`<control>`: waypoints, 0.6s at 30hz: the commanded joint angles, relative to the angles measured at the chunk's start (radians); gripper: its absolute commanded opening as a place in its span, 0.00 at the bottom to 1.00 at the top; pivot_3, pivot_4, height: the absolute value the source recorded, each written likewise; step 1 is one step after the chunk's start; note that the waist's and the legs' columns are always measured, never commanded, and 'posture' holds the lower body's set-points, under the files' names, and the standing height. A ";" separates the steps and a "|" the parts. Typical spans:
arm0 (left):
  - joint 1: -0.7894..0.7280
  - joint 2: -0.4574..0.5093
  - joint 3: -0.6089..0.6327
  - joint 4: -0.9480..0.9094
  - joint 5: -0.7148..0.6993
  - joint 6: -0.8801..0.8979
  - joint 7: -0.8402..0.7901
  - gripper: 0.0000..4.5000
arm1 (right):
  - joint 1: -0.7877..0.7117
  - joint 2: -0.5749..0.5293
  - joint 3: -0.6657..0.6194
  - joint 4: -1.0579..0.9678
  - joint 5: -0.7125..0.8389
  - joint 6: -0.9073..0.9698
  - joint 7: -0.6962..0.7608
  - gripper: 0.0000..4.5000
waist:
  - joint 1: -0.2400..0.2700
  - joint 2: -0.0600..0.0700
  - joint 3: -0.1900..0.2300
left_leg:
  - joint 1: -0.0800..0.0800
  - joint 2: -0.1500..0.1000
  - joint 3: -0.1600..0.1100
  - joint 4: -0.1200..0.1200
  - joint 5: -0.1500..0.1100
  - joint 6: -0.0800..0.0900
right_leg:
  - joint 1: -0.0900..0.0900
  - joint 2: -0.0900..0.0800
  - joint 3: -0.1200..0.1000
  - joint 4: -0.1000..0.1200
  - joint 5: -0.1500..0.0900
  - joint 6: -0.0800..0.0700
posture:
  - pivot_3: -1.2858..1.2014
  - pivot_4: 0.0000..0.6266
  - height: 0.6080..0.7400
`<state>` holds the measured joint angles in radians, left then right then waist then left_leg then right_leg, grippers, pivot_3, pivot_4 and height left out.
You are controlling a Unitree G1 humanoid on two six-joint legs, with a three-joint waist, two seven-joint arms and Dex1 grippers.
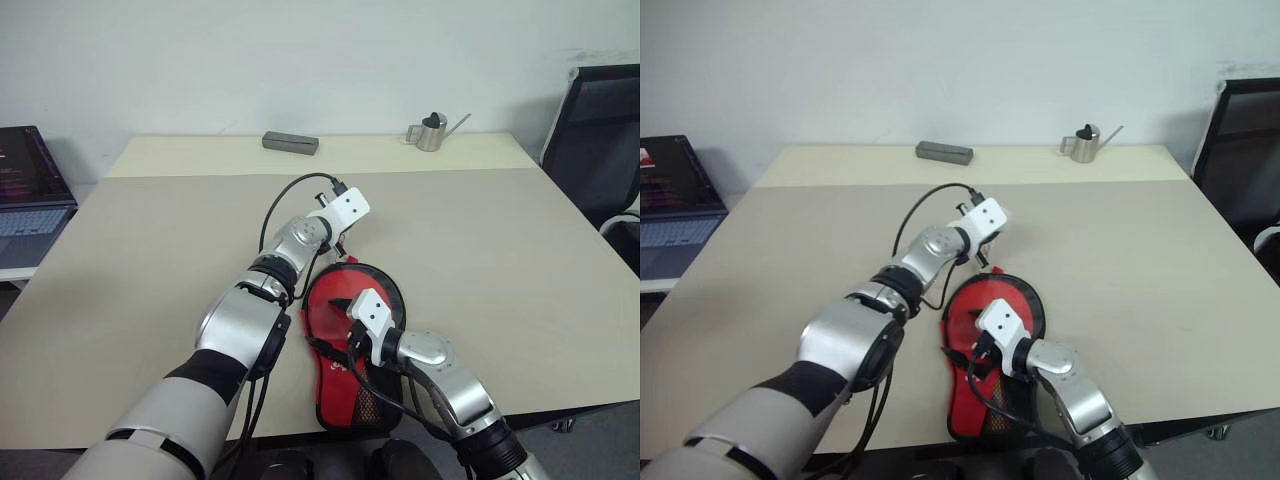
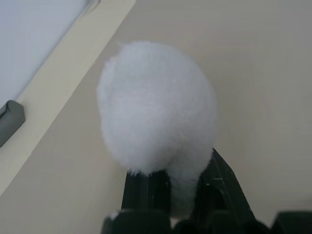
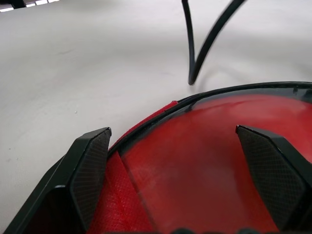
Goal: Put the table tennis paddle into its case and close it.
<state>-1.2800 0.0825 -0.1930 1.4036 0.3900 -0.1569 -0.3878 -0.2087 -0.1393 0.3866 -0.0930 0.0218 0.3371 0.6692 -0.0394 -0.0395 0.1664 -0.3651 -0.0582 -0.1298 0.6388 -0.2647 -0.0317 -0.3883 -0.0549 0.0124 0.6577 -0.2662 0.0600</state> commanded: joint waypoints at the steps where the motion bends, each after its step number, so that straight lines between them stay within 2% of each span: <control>1: -0.028 -0.015 -0.026 -0.029 0.025 -0.005 -0.036 0.03 | 0.074 -0.010 0.096 0.082 -0.016 0.084 0.012 1.00 | -0.001 0.000 0.000 | 0.000 0.000 0.001 0.000 -0.001 0.000 | 0.000 0.000 0.000 0.000 0.000 0.000 | 0.52 0.24 1.00; 6: 0.030 -0.029 -0.071 -0.028 0.060 -0.014 -0.103 0.03 | 0.056 0.002 0.092 0.095 -0.016 0.082 0.008 1.00 | -0.003 0.002 -0.001 | 0.001 0.000 0.001 0.000 -0.001 0.000 | 0.000 0.000 0.000 0.000 -0.001 -0.002 | 0.52 0.24 1.00; 18: 0.052 -0.017 -0.023 -0.042 0.006 -0.034 -0.179 0.94 | 0.019 0.007 0.089 0.142 -0.018 0.057 0.020 1.00 | -0.006 0.005 -0.005 | 0.002 0.000 0.001 0.000 -0.001 0.000 | 0.000 0.001 0.000 0.001 -0.002 0.000 | 0.52 0.24 1.00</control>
<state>-1.2264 0.0700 -0.2280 1.3825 0.4139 -0.1698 -0.5403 -0.2287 -0.1310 0.3958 -0.0683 0.0217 0.3426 0.6715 -0.0455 -0.0345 0.1616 -0.3631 -0.0580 -0.1287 0.6389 -0.2661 -0.0316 -0.3878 -0.0542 0.0125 0.6591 -0.2679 0.0596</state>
